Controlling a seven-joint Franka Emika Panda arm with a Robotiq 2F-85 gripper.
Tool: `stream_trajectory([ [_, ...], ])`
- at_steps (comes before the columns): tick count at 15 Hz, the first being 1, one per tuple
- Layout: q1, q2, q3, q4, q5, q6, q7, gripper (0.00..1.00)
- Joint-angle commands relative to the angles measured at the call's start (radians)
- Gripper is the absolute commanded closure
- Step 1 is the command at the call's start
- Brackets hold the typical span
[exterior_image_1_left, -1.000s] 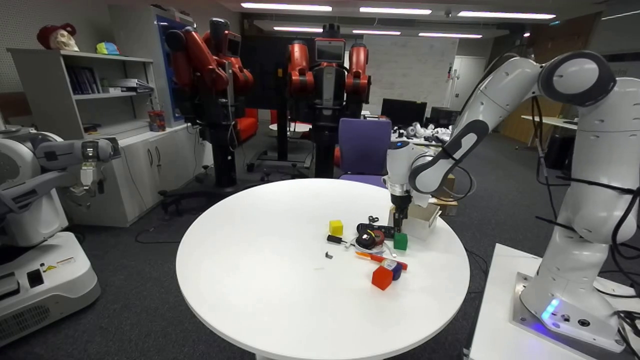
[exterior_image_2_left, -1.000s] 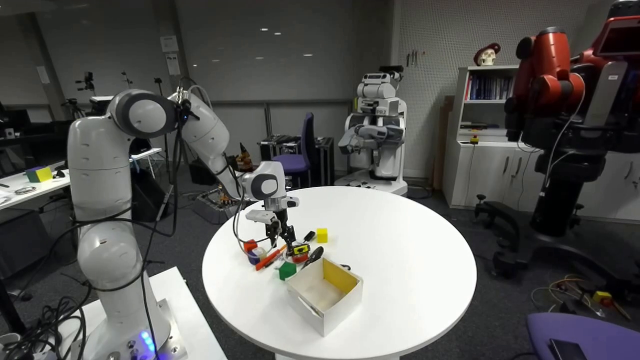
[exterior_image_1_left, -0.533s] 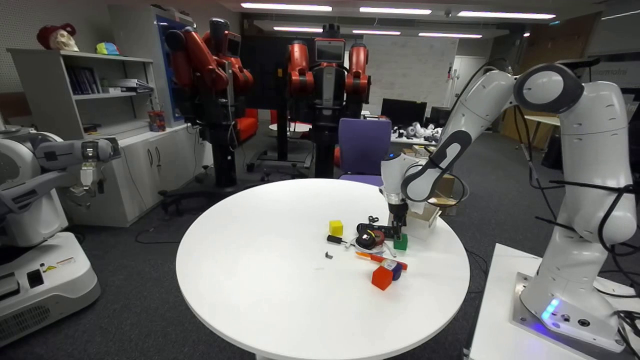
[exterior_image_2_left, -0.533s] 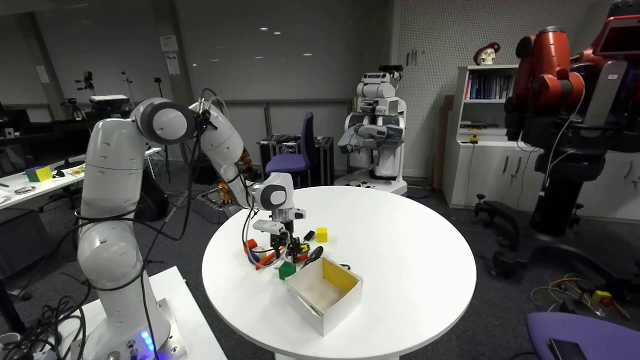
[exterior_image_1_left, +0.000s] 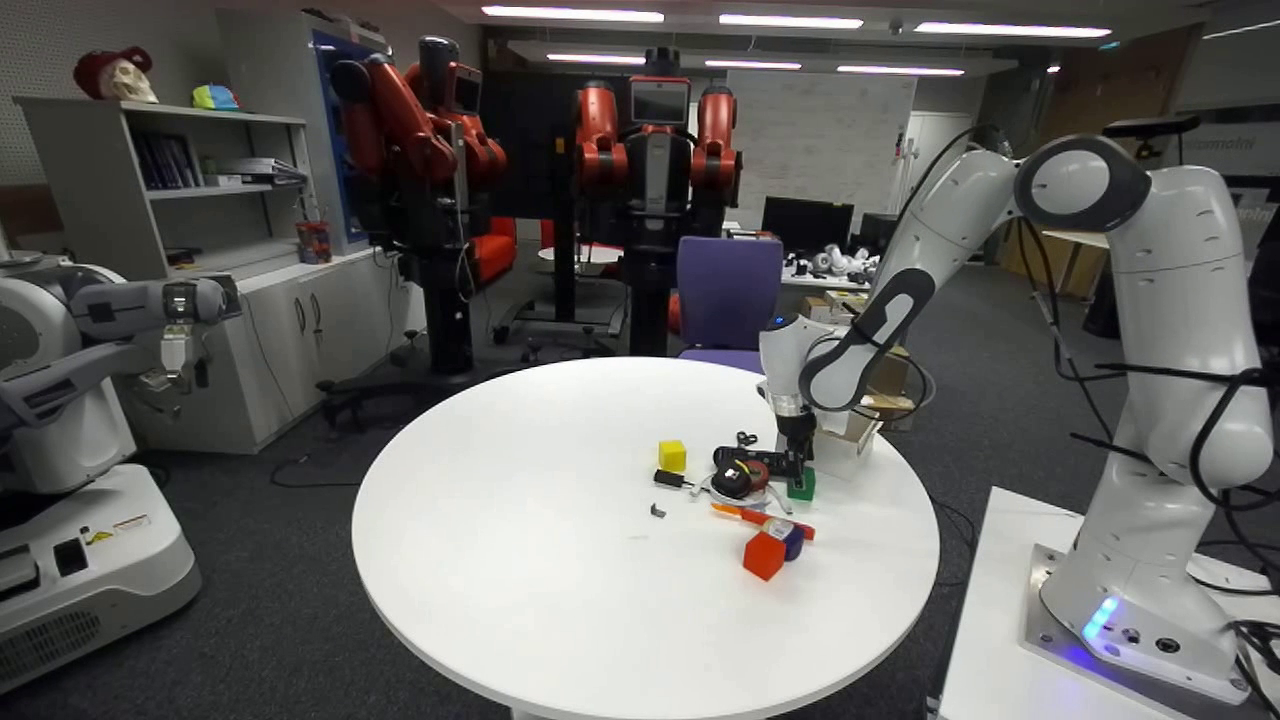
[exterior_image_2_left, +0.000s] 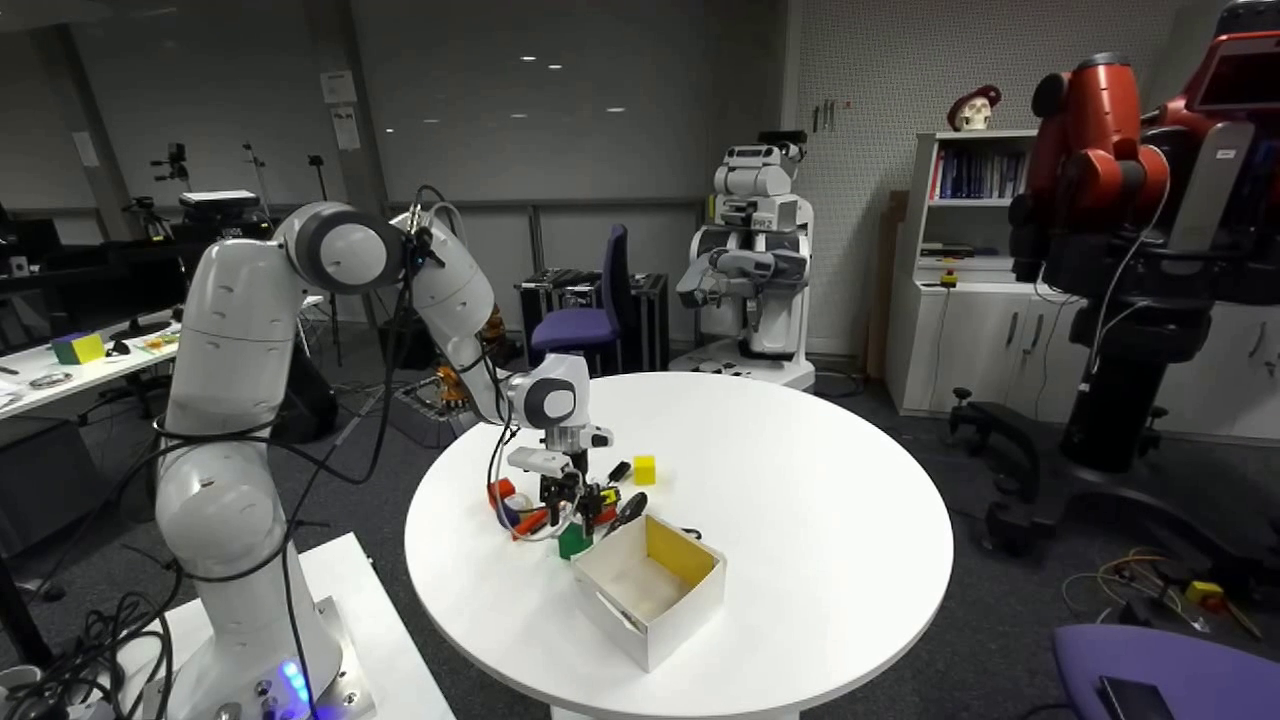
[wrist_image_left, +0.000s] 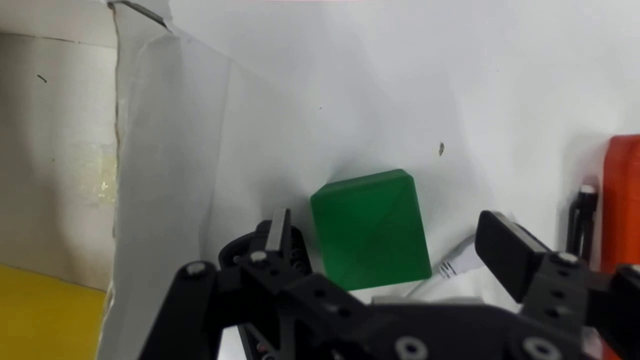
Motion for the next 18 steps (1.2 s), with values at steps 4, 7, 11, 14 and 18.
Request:
stream_trajectory([
  [4, 0.022, 0.052, -0.024, 0.04, 0.007, -0.001, -0.02, 0.01],
  [7, 0.028, 0.072, -0.028, 0.056, 0.008, 0.002, -0.017, 0.12],
  [11, 0.031, 0.087, -0.031, 0.074, 0.011, -0.011, -0.02, 0.41],
  [14, 0.037, 0.038, -0.048, 0.071, 0.006, -0.064, -0.001, 0.63],
  [18, 0.053, -0.109, -0.1, 0.044, -0.028, -0.251, 0.07, 0.67],
])
